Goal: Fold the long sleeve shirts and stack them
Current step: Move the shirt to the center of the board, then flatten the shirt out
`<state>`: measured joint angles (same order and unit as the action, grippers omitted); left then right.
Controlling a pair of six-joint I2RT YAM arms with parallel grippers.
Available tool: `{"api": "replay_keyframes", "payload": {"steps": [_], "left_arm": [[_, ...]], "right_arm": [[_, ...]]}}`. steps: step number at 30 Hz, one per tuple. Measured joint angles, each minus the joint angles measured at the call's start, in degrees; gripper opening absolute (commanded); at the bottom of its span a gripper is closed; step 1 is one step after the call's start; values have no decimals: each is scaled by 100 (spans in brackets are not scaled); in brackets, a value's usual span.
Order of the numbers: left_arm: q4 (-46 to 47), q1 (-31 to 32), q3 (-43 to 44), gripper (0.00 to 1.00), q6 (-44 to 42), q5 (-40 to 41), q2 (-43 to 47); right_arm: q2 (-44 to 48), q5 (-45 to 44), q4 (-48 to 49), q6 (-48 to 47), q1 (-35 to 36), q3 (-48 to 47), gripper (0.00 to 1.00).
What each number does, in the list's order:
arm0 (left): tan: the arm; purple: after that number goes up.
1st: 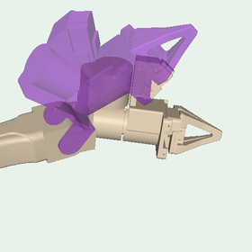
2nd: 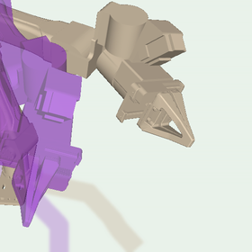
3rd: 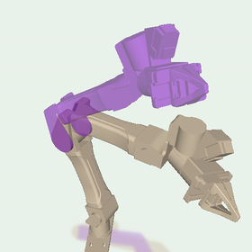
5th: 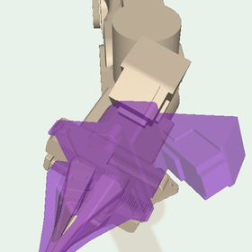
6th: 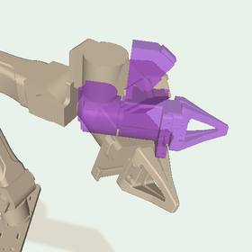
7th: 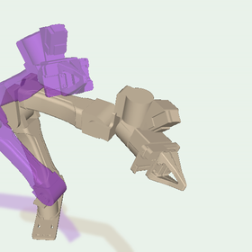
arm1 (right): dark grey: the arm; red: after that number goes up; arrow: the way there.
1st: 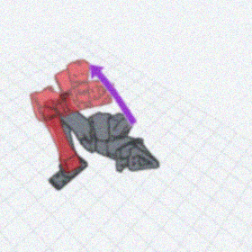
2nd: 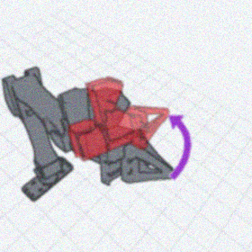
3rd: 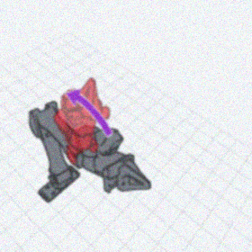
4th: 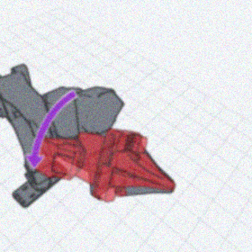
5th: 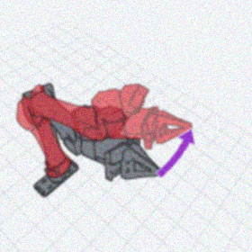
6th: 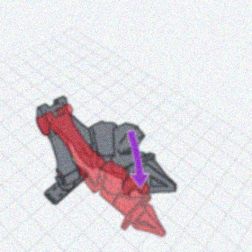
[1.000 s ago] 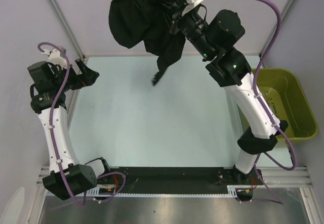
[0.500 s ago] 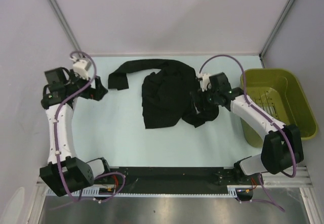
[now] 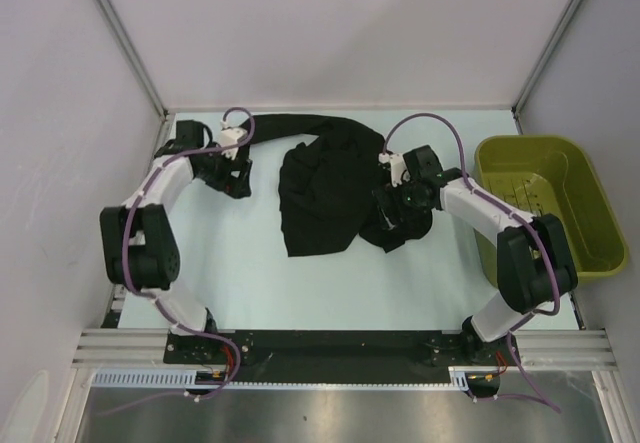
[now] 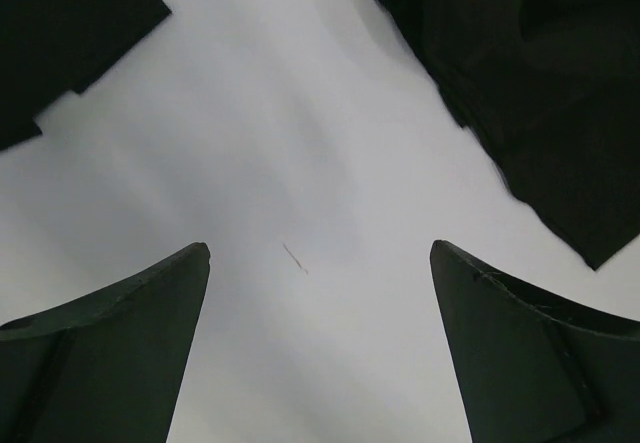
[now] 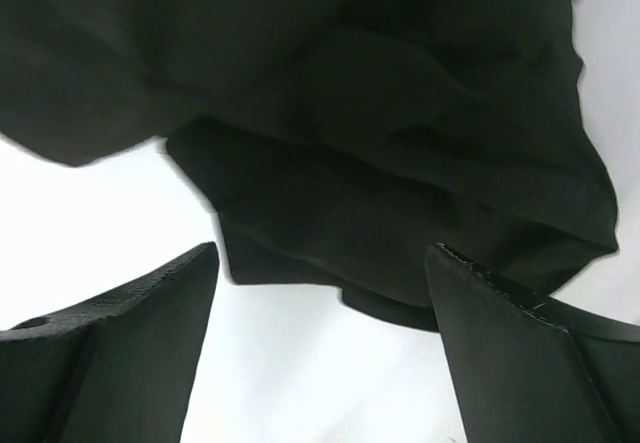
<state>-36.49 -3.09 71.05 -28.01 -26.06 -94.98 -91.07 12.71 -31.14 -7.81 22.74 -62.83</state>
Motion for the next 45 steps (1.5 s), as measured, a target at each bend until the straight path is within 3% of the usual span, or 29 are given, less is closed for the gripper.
{"api": "replay_keyframes", "payload": {"steps": [5,11,15,17,18,19,20,22,23,24,25,26,29,35,38,41,45], "left_arm": [[219,529,299,99,85,83,-476],[496,2280,-966,98,-267,164,17],[608,3158,-1633,98,-463,385,293],[772,3473,-1801,93,-529,588,302],[820,3539,-1836,88,-549,651,302],[907,3637,-1886,82,-564,769,302],[988,3724,-1921,63,-608,894,295],[1108,3812,-1956,46,-671,1110,258],[1158,3845,-1963,29,-717,1241,229],[1191,3860,-1974,17,-785,1355,210],[1196,3851,-1982,2,-835,1423,208],[1189,3827,-2002,0,-879,1482,229],[975,3416,-2057,0,-1012,1451,433],[-46,1303,-1578,0,-1305,866,1665],[-400,852,-1270,0,-1456,632,2238],[-643,619,-1113,0,-1451,374,2529],[-802,-85,-848,0,-1239,160,2251]], "right_arm": [[-111,-225,-2,-92,-138,199,89],[-529,-428,17,-358,-398,240,86],[-837,-533,17,-514,-625,232,77],[-887,-579,55,-581,-675,177,63],[-896,-603,59,-623,-686,170,58],[-909,-643,66,-649,-691,170,40],[-920,-717,76,-704,-697,166,29],[-922,-713,81,-796,-717,166,0],[-922,-680,59,-813,-737,164,0],[-920,-605,22,-833,-745,157,0],[-911,-557,-31,-859,-748,149,0],[-868,-474,-151,-870,-745,146,0],[-470,-229,-643,-953,-743,155,0],[1679,293,-1578,-1290,-745,-50,0],[2253,514,-1853,-1357,-743,-461,0],[2288,588,-2011,-1379,-728,-970,0],[1670,568,-2129,-1453,-1003,-1899,0]]}}
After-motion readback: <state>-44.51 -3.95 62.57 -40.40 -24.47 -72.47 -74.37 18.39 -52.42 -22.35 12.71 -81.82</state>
